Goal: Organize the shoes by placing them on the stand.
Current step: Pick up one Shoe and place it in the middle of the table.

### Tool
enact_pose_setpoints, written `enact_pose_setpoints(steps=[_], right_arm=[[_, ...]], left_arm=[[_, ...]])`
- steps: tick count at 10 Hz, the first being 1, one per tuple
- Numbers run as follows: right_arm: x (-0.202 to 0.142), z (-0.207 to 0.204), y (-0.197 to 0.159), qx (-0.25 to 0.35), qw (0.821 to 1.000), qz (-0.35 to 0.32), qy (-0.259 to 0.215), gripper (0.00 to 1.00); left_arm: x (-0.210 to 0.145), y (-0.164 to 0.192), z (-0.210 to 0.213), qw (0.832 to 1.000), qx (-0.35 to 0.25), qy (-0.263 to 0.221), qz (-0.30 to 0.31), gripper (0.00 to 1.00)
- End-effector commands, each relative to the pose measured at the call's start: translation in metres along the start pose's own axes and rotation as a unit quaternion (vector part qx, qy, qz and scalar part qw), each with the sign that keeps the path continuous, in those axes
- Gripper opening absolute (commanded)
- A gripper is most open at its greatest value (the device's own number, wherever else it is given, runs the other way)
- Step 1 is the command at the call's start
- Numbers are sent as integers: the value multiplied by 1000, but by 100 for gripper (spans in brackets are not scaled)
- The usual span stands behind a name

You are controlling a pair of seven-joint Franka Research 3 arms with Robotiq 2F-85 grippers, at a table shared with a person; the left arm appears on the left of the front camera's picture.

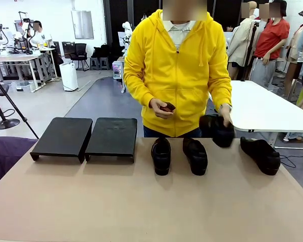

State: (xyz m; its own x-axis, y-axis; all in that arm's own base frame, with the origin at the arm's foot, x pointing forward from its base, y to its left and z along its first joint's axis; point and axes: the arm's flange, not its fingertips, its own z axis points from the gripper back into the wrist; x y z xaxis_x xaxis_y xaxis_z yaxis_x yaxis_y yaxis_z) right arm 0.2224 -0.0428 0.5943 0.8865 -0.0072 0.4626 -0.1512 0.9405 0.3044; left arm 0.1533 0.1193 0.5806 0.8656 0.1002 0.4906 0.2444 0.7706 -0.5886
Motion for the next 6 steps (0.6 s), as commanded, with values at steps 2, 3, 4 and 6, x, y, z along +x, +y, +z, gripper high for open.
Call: enact_pose_setpoints(steps=[2, 3, 4, 6], right_arm=[[75, -88, 49, -5, 999, 35, 31, 100], [86, -118, 69, -11, 998, 53, 29, 100], [92, -125, 69, -8, 998, 52, 21, 100], [88, -96, 39, 11, 999, 39, -1, 100]], left_arm=[[-1, 0, 1, 1000, -8, 0, -8, 100], [-1, 0, 1, 1000, -8, 0, -8, 100], [-1, 0, 1, 1000, -8, 0, -8, 100], [-1, 0, 1, 1000, -8, 0, -8, 100]])
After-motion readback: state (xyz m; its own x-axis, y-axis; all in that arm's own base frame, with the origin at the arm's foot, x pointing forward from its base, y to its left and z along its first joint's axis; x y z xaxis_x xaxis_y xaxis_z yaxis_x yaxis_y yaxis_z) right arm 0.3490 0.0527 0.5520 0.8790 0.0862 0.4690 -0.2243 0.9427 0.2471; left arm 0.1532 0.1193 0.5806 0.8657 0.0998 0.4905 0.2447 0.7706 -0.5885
